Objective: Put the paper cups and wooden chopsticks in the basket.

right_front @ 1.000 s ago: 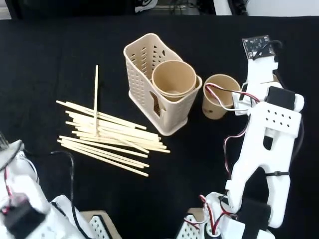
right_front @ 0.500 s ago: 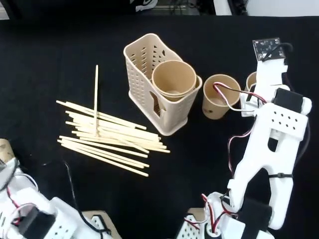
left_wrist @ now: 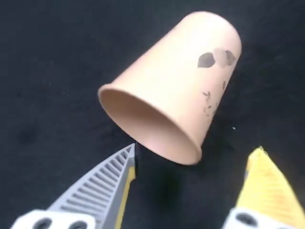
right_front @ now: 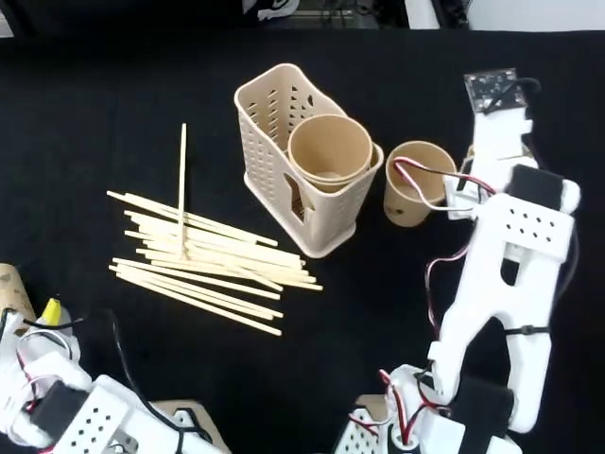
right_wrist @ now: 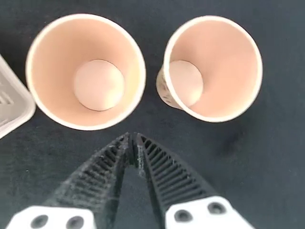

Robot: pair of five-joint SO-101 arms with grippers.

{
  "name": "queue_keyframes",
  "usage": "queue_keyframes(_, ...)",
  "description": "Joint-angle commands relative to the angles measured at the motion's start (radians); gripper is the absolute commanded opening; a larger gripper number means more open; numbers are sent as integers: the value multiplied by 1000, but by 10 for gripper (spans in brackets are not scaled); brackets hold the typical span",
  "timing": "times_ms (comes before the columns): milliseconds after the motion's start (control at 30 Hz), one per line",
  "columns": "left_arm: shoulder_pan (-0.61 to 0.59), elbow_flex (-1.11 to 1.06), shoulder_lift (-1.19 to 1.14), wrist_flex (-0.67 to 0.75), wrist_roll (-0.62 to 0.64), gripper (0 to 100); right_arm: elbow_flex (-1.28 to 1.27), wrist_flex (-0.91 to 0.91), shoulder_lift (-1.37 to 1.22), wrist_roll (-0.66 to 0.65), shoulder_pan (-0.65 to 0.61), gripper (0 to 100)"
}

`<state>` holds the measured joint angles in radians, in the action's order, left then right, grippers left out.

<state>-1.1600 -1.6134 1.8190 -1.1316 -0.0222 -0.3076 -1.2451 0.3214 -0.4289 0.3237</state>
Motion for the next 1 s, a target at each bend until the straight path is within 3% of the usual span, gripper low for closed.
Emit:
queue_keyframes(0, 44, -94, -5, 160, 38, 363, 31, 11, 7, 2, -38, 13)
queue_keyframes(267, 128, -85, 2, 261, 226, 358, 28, 11, 7, 3, -38, 13)
queue_keyframes(333, 142, -85, 0, 279, 227, 306, 28, 11, 7, 3, -37, 13)
queue_keyframes(433, 128, -85, 0, 315, 230, 151, 28, 11, 7, 3, -37, 13)
queue_keyframes(533, 134, -81, 2, 319, 163, 32, 28, 11, 7, 3, -37, 13)
queue_keyframes(733, 128, 39, 0, 245, 92, 28, 28, 11, 7, 0, -35, 13)
queue_keyframes(967, 166, 492, -3, 40, -32, 28, 65, -44, 8, -5, 6, 13)
